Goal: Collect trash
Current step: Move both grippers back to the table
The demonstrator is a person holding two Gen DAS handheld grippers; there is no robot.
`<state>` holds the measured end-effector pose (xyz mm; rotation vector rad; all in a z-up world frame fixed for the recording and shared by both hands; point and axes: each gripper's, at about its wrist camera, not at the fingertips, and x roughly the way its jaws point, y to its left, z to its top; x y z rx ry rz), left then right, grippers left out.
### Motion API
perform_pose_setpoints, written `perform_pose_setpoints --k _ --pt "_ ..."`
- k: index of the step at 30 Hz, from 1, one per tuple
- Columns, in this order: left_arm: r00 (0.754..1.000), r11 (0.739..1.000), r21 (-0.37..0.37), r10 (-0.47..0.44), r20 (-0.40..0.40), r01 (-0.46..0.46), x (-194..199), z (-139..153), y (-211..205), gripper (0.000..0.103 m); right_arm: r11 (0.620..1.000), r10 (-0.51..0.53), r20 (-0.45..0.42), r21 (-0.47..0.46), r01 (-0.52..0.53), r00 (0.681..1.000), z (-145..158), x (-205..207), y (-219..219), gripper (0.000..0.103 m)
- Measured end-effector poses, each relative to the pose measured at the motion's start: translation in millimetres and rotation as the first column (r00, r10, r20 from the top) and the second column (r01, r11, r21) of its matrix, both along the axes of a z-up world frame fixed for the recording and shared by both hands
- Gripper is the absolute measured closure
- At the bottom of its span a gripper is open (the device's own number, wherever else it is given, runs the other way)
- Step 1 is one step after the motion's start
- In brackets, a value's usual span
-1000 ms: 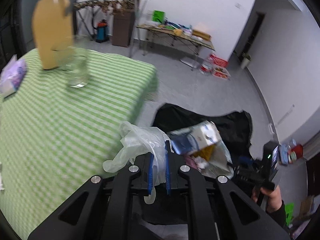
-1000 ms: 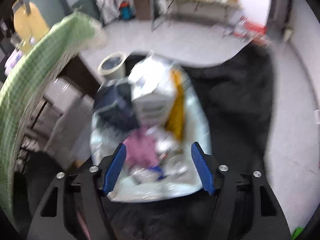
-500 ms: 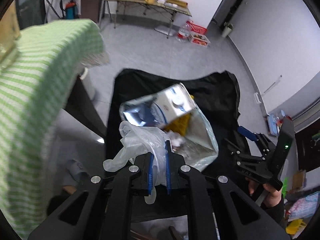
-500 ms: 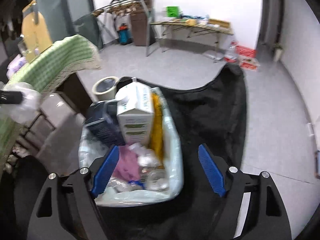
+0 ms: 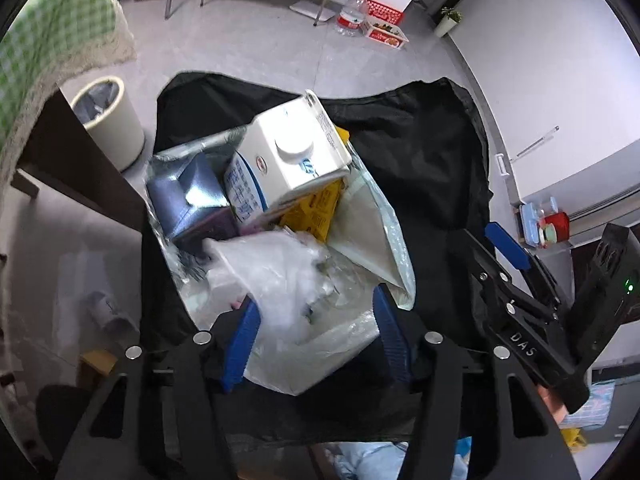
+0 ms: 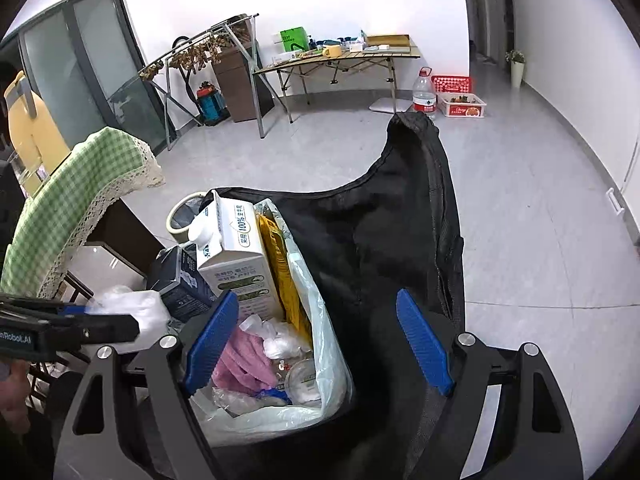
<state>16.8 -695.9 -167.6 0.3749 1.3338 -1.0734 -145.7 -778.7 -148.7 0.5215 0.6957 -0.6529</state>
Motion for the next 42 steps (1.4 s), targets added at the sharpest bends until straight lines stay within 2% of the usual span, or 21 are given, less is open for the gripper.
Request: perform_pose_setpoints --k 5,9,13,20,24,28,31,37,39,42 --pt "1.000 1.000 -0.012 -0.013 0.019 0.013 -2.0 6.5 2.2 0.044 1.000 -0.002 -0.011 -0.028 0.002 1.000 0.0 1.4 2.7 0.025" --pt "0.999 1.000 -0.025 0.020 0.035 -0.020 3.6 16.8 7.6 0.038 0.998 0.008 -0.032 -0.057 -0.010 0.999 0.1 5.1 7.1 0.025" --pt "0.998 0.999 -0.027 0.043 0.046 -0.042 8.6 23.1 15.1 0.034 0.999 0.008 -0.034 -0.048 -0.009 0.999 -1.5 5.3 5.4 0.025" --pt "0.995 0.996 -0.048 0.083 0.057 -0.080 15.4 34.9 37.6 0.033 0.998 0.014 -0.054 -0.056 -0.017 0.998 -2.6 7.8 6.6 0.025" --pt "0.992 0.993 -0.067 0.104 0.068 -0.100 18.0 51.4 54.6 0.032 0.998 0.013 -0.061 -0.056 -0.017 0.998 -3.1 8.5 6.7 0.025" --pt "0.987 0.986 -0.123 0.122 0.101 -0.109 20.5 84.6 83.2 0.032 0.998 0.002 -0.070 -0.055 -0.006 0.998 -3.6 8.7 5.6 0.025" --pt "0.978 0.977 -0.176 0.151 0.144 -0.125 23.2 111.3 106.9 0.032 0.998 -0.007 -0.080 -0.055 0.003 0.997 -4.6 8.7 4.2 0.025" --pt "0.949 0.946 -0.272 0.237 0.208 -0.177 27.1 158.6 167.4 0.024 0.997 0.007 -0.135 -0.076 -0.018 0.991 -2.5 15.5 8.6 0.025" --pt "0.939 0.940 -0.289 0.255 0.230 -0.184 29.8 168.6 187.5 0.020 0.992 0.025 -0.154 -0.118 -0.044 0.988 8.3 20.7 17.4 0.025" --pt "0.905 0.923 -0.314 0.314 0.287 -0.221 37.6 184.2 219.7 0.019 0.990 0.057 -0.091 -0.124 -0.068 0.994 35.1 27.1 27.0 0.025"
